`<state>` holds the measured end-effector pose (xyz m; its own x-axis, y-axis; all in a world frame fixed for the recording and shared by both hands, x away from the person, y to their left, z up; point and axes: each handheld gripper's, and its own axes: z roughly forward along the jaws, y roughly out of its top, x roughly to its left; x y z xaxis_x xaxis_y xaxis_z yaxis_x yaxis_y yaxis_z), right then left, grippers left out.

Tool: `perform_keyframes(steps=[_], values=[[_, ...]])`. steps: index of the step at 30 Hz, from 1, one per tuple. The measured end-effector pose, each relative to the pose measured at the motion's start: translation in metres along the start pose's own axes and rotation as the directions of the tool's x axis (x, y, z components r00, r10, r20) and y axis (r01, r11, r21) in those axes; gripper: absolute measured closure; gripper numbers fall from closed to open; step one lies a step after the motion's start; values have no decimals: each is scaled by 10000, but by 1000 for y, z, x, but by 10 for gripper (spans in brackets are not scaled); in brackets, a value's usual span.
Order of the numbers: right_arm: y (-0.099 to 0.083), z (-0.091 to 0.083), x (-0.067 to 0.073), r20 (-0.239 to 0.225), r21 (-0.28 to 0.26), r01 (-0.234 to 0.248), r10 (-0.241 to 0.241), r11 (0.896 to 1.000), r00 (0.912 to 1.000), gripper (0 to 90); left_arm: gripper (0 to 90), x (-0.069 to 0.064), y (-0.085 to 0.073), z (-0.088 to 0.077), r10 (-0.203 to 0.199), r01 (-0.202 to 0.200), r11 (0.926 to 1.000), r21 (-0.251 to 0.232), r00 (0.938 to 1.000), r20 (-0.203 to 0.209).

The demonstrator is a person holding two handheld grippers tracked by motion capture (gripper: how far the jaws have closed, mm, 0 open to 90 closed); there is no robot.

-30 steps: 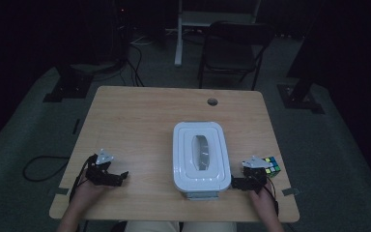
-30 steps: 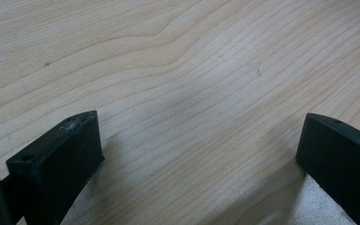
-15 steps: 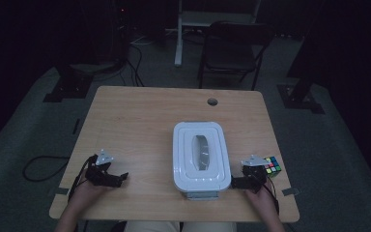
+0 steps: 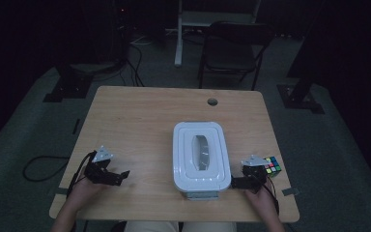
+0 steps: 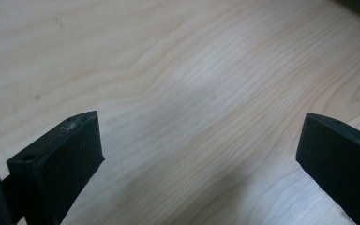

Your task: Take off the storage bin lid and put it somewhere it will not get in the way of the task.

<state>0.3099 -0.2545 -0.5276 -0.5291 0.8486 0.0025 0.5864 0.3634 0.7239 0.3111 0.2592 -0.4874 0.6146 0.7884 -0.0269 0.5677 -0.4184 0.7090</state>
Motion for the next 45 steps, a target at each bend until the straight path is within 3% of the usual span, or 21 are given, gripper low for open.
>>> perform_keyframes(steps=[7, 15, 22, 30, 38, 42, 43, 45], values=[[0, 0, 0, -2, 3, -3, 3, 10000, 10000, 125, 15, -15, 21, -9, 516, -510, 9985, -199, 9981, 329], [0, 0, 0, 2, 10, -9, 9, 10000, 10000, 126, 15, -27, 42, -14, 816, -795, 9962, -369, 9948, 610], [0, 0, 0, 28, 3, -39, 39, 10000, 10000, 126, 15, -38, 59, -19, 1024, -970, 9919, -823, 9927, 641], [0, 0, 0, 29, 1, -38, 38, 10000, 10000, 127, 15, -59, 84, -29, 1725, -1563, 9783, -1361, 9781, 1166], [0, 0, 0, 27, 5, -37, 37, 10000, 10000, 127, 15, -80, 102, -22, 2332, -2080, 9661, -1527, 9572, 1716], [0, 0, 0, 27, 5, -44, 44, 10000, 10000, 126, 15, -87, 106, -21, 2482, -2199, 9623, -1598, 9506, 1867], [0, 0, 0, 32, 2, -48, 48, 10000, 10000, 127, 15, -94, 110, -19, 2601, -2269, 9588, -1711, 9433, 2062], [0, 0, 0, 28, 0, -45, 45, 10000, 10000, 126, 15, -98, 113, -15, 2710, -2358, 9563, -1729, 9368, 2211]])
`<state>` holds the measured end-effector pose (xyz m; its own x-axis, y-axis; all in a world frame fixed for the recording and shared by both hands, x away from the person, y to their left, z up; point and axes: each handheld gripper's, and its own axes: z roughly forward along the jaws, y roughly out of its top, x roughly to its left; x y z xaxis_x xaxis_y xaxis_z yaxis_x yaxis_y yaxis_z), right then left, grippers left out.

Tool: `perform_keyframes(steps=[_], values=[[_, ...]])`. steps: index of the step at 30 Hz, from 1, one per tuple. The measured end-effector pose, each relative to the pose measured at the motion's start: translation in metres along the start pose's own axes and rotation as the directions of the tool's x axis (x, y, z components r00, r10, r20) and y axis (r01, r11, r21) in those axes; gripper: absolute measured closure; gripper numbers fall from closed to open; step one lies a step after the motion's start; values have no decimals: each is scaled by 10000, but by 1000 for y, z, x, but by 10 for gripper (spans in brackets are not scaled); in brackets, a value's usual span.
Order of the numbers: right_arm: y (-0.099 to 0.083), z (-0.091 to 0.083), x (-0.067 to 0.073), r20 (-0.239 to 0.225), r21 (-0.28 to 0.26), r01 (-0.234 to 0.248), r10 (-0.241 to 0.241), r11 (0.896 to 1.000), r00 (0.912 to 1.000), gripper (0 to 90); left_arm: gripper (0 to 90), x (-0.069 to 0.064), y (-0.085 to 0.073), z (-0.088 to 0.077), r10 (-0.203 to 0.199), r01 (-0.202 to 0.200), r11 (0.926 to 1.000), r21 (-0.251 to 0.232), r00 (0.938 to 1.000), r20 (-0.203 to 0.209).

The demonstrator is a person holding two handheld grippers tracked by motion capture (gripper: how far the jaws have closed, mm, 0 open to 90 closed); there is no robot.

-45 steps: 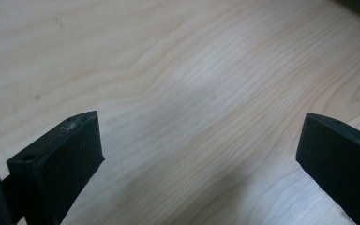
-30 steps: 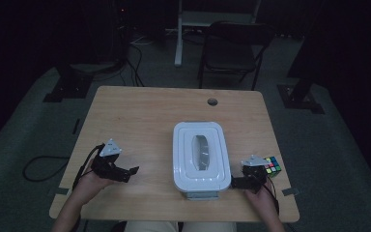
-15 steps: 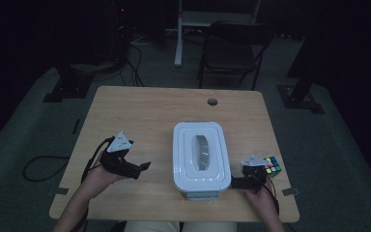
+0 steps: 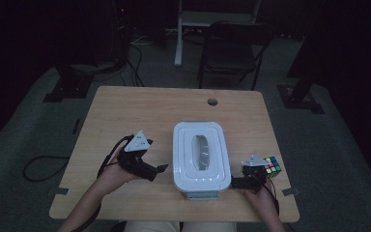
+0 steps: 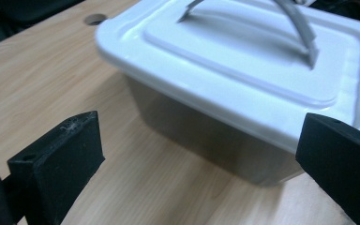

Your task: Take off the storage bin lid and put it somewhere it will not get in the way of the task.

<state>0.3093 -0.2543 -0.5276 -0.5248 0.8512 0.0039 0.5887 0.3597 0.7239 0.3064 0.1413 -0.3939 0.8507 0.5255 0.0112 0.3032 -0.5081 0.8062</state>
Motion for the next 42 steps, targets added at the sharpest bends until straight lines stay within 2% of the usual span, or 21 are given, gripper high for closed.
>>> perform_keyframes(steps=[2, 3, 13, 25, 31, 35, 38, 42], values=[[0, 0, 0, 2, -5, 15, -15, 10000, 10000, 126, 15, -3, 3, 4, 174, -174, 9998, 22, 9998, 66], [0, 0, 0, 0, -2, 7, -7, 10000, 10000, 126, 15, -5, 5, 6, 173, -172, 9998, -32, 9996, 220], [0, 0, 0, -2, 4, 1, -1, 10000, 10000, 127, 15, -17, 21, 23, 558, -549, 9984, -149, 9958, 726], [0, 0, 0, 20, 3, -18, 18, 10000, 10000, 128, 15, -25, 39, 45, 509, -511, 9987, -17, 9909, 1245], [0, 0, 0, 22, 1, -21, 21, 10000, 10000, 128, 15, -29, 49, 56, 637, -664, 9977, 133, 9868, 1487], [0, 0, 0, 22, 5, -14, 14, 10000, 10000, 129, 15, -30, 55, 63, 607, -646, 9977, 219, 9873, 1468], [0, 0, 0, 22, -5, -4, 4, 10000, 10000, 128, 15, -32, 58, 69, 524, -576, 9980, 273, 9851, 1640], [0, 0, 0, 23, -8, -2, 2, 10000, 10000, 129, 16, -38, 63, 78, 682, -764, 9960, 464, 9852, 1575]])
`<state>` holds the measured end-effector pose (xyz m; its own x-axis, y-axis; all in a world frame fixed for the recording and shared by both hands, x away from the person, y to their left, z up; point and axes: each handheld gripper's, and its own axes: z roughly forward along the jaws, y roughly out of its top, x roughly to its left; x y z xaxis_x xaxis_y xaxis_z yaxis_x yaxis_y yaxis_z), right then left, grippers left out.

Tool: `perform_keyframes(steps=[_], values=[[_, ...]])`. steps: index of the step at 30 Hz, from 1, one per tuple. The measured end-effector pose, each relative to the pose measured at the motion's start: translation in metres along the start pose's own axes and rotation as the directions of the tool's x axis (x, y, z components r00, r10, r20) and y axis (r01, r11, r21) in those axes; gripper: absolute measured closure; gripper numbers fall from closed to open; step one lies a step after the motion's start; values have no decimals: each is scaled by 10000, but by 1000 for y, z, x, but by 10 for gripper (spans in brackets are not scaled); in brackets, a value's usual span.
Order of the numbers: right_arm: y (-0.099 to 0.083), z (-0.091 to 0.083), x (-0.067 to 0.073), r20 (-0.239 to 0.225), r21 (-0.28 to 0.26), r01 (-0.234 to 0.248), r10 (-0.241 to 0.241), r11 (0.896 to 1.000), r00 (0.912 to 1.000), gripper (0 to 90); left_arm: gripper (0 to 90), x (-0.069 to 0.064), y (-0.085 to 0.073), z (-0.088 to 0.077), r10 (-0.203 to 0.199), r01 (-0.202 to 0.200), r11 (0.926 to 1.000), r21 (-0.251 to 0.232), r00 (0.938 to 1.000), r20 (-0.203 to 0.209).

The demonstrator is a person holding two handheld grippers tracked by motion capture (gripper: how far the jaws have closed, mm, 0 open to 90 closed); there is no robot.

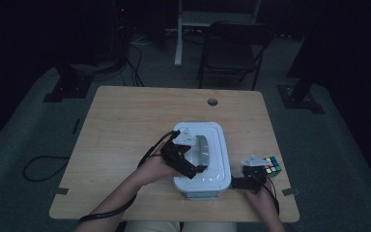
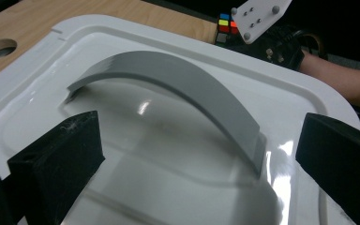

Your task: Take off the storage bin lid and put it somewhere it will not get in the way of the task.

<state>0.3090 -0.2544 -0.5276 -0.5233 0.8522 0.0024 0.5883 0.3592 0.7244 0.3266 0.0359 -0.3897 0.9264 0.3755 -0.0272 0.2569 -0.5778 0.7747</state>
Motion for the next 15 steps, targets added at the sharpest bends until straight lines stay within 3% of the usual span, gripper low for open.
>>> perform_keyframes(steps=[9, 12, 15], values=[[0, 0, 0, -4, 4, -15, 15, 10000, 10000, 129, 65, -5, 7, 15, 469, -465, 9979, 444, 9989, -70], [0, 0, 0, -4, 5, -14, 14, 10000, 10000, 129, 148, -7, 6, 16, 308, -309, 9988, 369, 9995, 20], [0, 0, 0, -3, 6, -13, 13, 10000, 10000, 129, 153, -7, 7, 20, 261, -258, 9988, 425, 9996, -54]])
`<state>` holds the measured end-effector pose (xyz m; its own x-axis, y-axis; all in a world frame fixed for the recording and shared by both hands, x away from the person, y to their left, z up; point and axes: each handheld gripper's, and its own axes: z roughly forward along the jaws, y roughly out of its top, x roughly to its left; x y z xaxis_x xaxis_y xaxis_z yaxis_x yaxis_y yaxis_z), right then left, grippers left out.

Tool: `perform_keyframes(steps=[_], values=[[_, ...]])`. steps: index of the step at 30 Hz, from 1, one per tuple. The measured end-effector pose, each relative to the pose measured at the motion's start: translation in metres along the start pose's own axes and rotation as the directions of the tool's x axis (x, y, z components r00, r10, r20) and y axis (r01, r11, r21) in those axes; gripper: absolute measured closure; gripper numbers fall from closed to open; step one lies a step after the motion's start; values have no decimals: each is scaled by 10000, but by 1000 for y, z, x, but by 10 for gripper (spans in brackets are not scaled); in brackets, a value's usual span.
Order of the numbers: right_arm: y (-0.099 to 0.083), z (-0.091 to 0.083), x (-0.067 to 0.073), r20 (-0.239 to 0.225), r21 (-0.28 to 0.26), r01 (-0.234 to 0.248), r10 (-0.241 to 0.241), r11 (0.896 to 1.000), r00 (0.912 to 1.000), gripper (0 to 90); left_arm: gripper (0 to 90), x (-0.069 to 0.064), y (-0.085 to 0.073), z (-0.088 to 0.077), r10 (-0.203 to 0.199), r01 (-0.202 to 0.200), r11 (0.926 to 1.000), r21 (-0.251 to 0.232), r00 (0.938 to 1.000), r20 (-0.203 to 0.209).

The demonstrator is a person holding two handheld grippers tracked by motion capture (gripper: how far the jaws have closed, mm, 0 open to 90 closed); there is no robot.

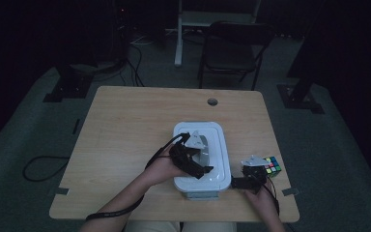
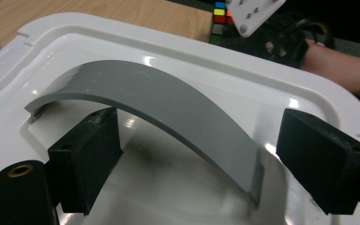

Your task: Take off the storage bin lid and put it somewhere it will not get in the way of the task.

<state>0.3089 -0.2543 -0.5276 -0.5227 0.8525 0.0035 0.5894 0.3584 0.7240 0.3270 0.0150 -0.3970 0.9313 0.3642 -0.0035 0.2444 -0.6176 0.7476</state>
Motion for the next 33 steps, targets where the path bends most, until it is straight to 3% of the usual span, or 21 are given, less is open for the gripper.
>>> perform_keyframes(steps=[9, 19, 22, 33], values=[[0, 0, 0, 6, -6, 12, -12, 10000, 10000, 129, 209, 0, 1, 2, -242, 241, 9997, -106, 9997, -99], [0, 0, 0, 5, -7, 15, -15, 10000, 10000, 129, 359, -2, 1, 2, -401, 399, 9987, -304, 9992, -38], [0, 0, 0, 3, -2, 6, -6, 10000, 10000, 129, 455, -4, 2, 2, -384, 384, 9989, -271, 9993, 31], [0, 0, 0, 0, 8, -8, 8, 10000, 10000, 130, 555, -9, 1, 0, -680, 682, 9970, -369, 9977, 76]])
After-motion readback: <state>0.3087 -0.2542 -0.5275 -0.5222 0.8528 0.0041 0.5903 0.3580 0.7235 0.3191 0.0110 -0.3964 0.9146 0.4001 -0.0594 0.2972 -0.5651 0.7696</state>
